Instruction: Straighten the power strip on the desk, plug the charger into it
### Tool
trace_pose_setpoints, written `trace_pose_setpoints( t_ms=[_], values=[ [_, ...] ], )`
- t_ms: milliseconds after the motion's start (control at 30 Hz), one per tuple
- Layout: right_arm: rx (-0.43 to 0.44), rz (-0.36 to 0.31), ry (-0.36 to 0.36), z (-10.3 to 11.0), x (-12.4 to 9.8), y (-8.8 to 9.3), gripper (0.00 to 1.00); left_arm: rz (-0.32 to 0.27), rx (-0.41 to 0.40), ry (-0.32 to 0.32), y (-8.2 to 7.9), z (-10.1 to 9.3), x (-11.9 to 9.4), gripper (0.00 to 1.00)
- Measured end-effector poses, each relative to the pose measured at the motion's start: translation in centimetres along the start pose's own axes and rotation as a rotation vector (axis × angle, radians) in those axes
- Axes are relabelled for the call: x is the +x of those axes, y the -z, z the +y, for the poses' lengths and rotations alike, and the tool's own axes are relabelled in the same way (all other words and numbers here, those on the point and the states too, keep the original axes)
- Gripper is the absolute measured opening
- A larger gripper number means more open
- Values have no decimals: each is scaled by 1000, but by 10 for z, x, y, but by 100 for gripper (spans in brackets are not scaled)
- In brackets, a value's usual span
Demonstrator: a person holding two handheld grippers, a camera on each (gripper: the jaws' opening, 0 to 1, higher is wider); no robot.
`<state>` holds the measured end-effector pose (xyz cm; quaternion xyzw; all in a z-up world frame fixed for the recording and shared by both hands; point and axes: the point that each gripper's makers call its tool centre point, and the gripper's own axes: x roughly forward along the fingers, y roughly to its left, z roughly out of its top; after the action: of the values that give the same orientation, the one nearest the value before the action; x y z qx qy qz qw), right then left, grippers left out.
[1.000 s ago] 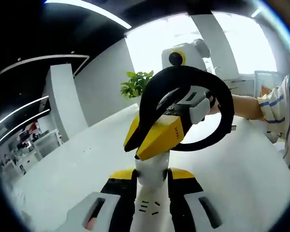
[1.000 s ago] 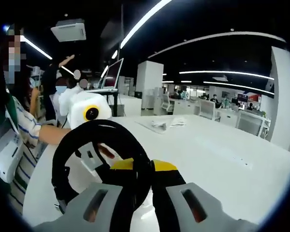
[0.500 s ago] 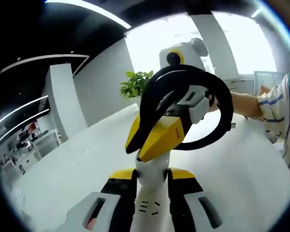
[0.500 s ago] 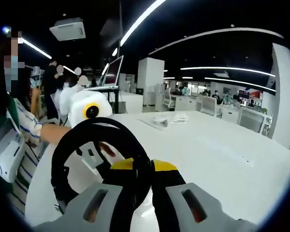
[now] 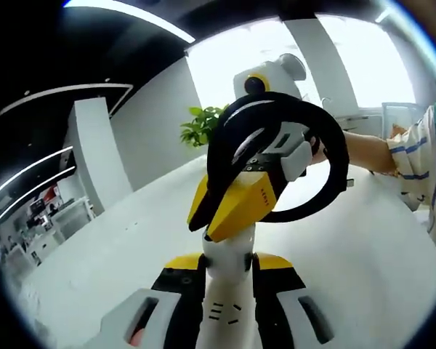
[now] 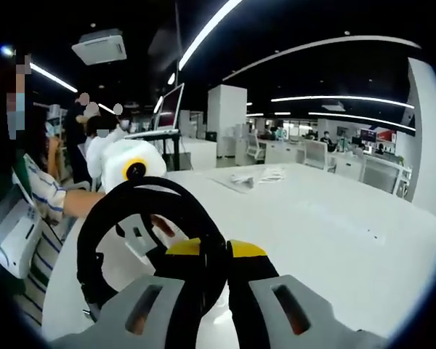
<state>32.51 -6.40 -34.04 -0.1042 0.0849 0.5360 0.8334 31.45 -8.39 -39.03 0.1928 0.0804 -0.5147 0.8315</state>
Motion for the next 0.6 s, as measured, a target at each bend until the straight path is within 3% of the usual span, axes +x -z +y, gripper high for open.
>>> trace_pose_setpoints(
  t_ms=[133, 433, 600],
  values=[
    [-25, 17, 13, 2, 2, 0, 10, 0, -6, 6, 2, 0, 0, 25],
    [48, -41, -23, -3, -5, 2, 10, 11, 21, -11, 3, -1, 3, 25],
    [2, 6, 1, 2, 3, -1, 10, 7, -7, 7, 8, 1, 3, 25]
  ],
)
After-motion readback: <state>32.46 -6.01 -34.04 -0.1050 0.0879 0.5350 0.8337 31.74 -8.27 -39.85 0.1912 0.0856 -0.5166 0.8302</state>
